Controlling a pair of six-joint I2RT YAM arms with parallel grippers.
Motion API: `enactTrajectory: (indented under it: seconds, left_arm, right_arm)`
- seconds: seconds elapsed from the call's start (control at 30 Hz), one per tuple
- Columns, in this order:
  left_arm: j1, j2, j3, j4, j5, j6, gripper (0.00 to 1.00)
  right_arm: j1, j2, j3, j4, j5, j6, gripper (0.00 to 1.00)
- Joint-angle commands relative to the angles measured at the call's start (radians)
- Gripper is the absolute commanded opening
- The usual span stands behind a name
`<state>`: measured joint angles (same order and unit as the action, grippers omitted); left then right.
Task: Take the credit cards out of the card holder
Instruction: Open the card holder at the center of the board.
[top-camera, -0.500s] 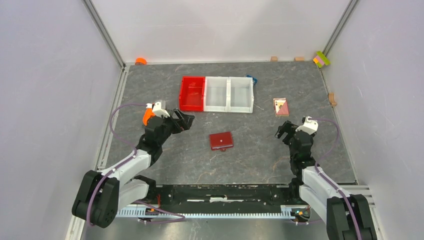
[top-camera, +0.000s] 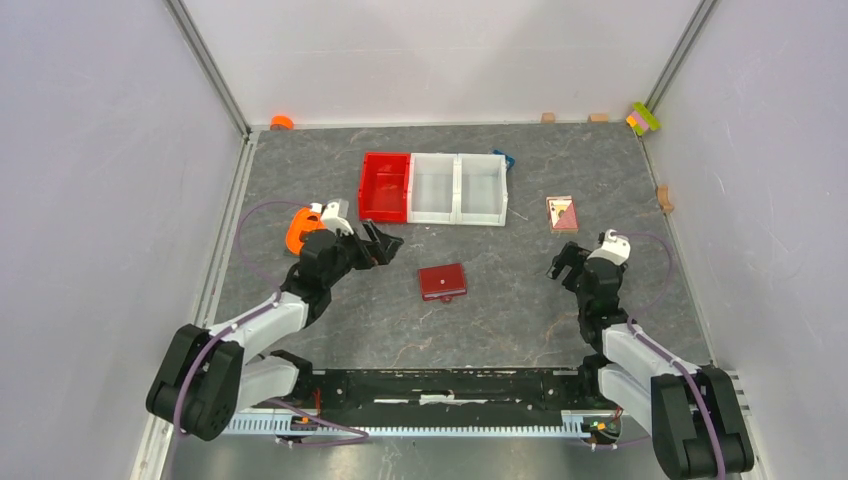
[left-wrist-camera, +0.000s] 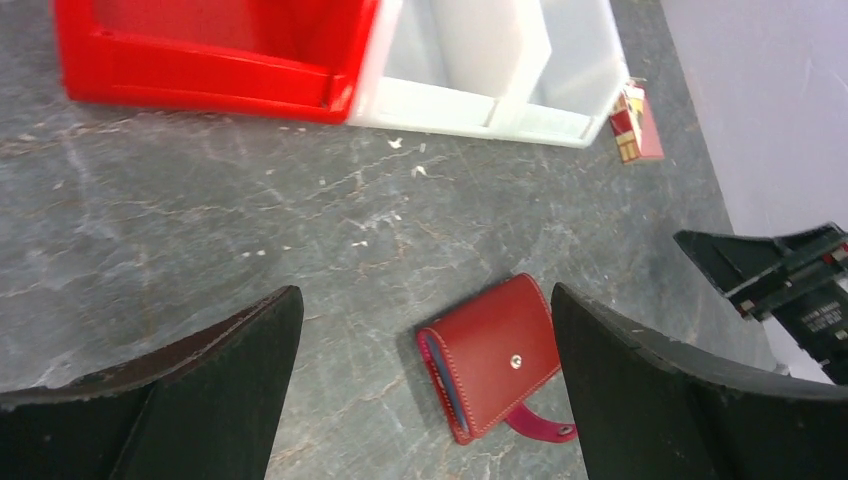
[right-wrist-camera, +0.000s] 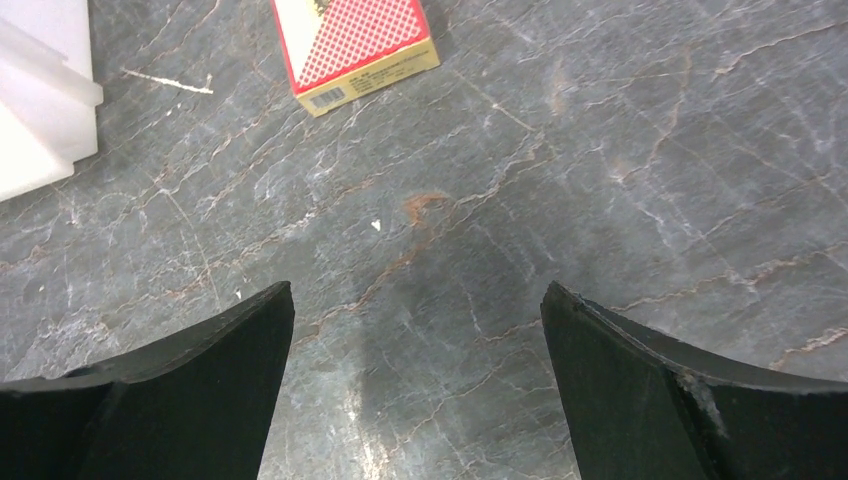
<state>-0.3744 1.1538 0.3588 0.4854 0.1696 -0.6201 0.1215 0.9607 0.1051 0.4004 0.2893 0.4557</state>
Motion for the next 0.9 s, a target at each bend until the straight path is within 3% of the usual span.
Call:
enactTrajectory:
  seconds: [0.0, 0.17, 0.4, 0.87]
  left_arm:
    - [-0.076, -0.008, 0.077, -0.05, 0.021, 0.113, 1.0]
    - [-0.207, -0.035, 0.105, -0.156, -0.015, 0.247, 0.97]
    - [-0.377, 0.056, 0.201, -0.23, 0.002, 0.386, 0.84]
    - [-0.566, 0.22, 0.374, -0.475, -0.047, 0.539, 0.75]
  right_arm:
    - [-0.003, 0.029, 0.041, 0.046, -0.048, -0.009, 0.98]
    - [-0.002, 0.032, 0.044, 0.049, -0.063, -0.014, 0.98]
    - [-0.002, 0.025, 0.036, 0.063, -0.063, -0.024, 0.98]
    - [-0.002, 0.02, 0.038, 0.057, -0.046, -0.031, 0.98]
